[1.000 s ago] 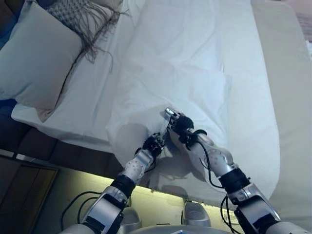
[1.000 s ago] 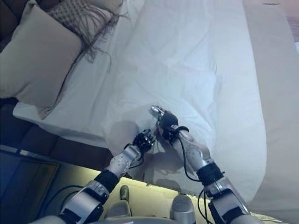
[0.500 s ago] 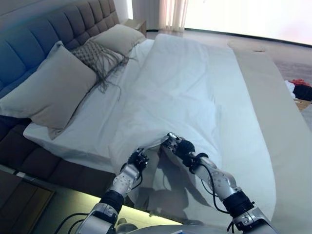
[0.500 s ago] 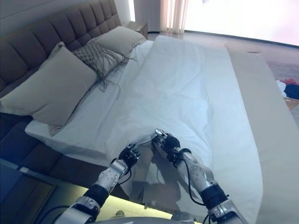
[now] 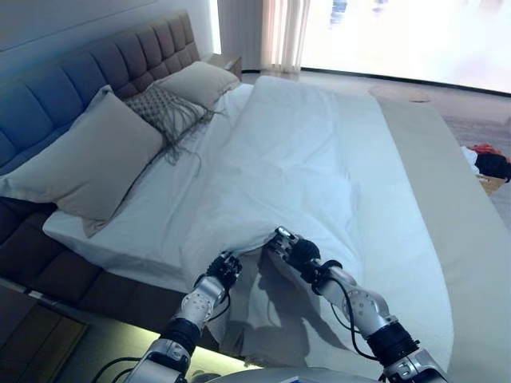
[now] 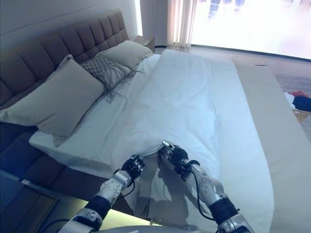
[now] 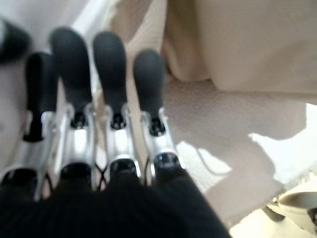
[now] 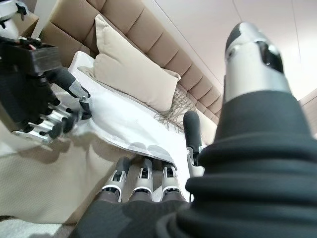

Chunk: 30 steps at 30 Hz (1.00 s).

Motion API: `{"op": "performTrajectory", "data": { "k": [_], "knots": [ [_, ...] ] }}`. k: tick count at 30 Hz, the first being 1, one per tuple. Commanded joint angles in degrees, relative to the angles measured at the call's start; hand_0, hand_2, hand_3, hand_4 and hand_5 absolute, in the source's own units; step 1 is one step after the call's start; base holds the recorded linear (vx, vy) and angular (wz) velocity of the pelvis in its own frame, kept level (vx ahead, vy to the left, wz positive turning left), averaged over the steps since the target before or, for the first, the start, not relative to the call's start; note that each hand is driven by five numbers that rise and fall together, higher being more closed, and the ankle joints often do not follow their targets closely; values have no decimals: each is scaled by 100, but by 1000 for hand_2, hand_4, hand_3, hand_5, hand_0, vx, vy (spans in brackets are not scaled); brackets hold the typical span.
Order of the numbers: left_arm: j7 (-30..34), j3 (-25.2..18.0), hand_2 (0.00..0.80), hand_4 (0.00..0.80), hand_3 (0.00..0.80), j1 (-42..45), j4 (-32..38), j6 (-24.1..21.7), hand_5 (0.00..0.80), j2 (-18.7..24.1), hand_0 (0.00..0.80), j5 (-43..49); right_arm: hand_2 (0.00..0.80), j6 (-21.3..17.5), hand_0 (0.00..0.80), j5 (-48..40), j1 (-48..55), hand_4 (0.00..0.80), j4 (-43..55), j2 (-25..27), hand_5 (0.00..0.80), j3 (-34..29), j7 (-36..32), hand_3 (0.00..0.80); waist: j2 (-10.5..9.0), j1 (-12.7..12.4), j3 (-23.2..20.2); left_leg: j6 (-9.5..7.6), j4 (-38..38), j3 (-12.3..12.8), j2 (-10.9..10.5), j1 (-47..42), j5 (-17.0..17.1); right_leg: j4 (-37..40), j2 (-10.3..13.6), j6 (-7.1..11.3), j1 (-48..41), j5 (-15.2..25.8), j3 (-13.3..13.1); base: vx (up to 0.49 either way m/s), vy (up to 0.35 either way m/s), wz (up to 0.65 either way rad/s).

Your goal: Make the bed neatly

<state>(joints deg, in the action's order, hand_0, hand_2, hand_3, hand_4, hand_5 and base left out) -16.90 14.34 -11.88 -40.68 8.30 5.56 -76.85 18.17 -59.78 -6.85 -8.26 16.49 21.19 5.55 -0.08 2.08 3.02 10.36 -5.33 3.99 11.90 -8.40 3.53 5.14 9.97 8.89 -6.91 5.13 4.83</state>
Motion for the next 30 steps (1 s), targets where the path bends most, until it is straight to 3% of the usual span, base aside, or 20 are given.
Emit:
{"op": "performTrajectory", "data": {
  "k": [1,7,13,19,22,30],
  "knots": [
    [257,-51,0,0,0,-431,-250,78,0,146,0,99,0,-304,0,-119,-14,0,614,-45,0,-385,-83,0,-20,-145,-230,-195,108,-13,255,34,16,-214,506,198,-100,-107,206,0,0,0],
    [62,-18,0,0,0,-344,-366,591,0,84,0,-179,0,-281,0,-90,85,0,593,-92,0,-439,-112,0,-15,-143,-260,-190,110,7,267,-4,16,-216,510,197,-138,-104,214,26,-8,0],
    [-664,-30,0,0,0,-9,-354,912,0,-209,0,-1882,0,-374,0,-60,263,0,703,-202,0,-464,34,0,-1,-179,-267,-182,129,7,296,-25,-9,-205,546,210,-177,-103,269,36,-13,0],
    [-1555,498,0,0,0,286,378,495,0,-315,0,-3449,0,-525,0,-169,353,0,930,-177,0,-452,192,0,-34,-240,-193,-169,184,-76,305,75,-18,-255,561,226,-117,-93,339,-8,-18,0],
    [-1927,801,0,0,0,299,665,61,0,-289,0,-3556,0,-590,0,-206,358,0,997,-105,0,-420,209,0,-41,-238,-138,-171,203,-77,304,99,-12,-272,564,237,-96,-79,352,-13,-30,7],
    [-2612,766,0,0,0,-47,601,-713,0,-480,0,-3057,0,-622,0,-365,197,0,1004,-72,0,-308,360,0,-53,-168,-117,-139,210,-37,333,46,20,-252,545,251,-144,-62,319,36,-34,2]
  ]
}}
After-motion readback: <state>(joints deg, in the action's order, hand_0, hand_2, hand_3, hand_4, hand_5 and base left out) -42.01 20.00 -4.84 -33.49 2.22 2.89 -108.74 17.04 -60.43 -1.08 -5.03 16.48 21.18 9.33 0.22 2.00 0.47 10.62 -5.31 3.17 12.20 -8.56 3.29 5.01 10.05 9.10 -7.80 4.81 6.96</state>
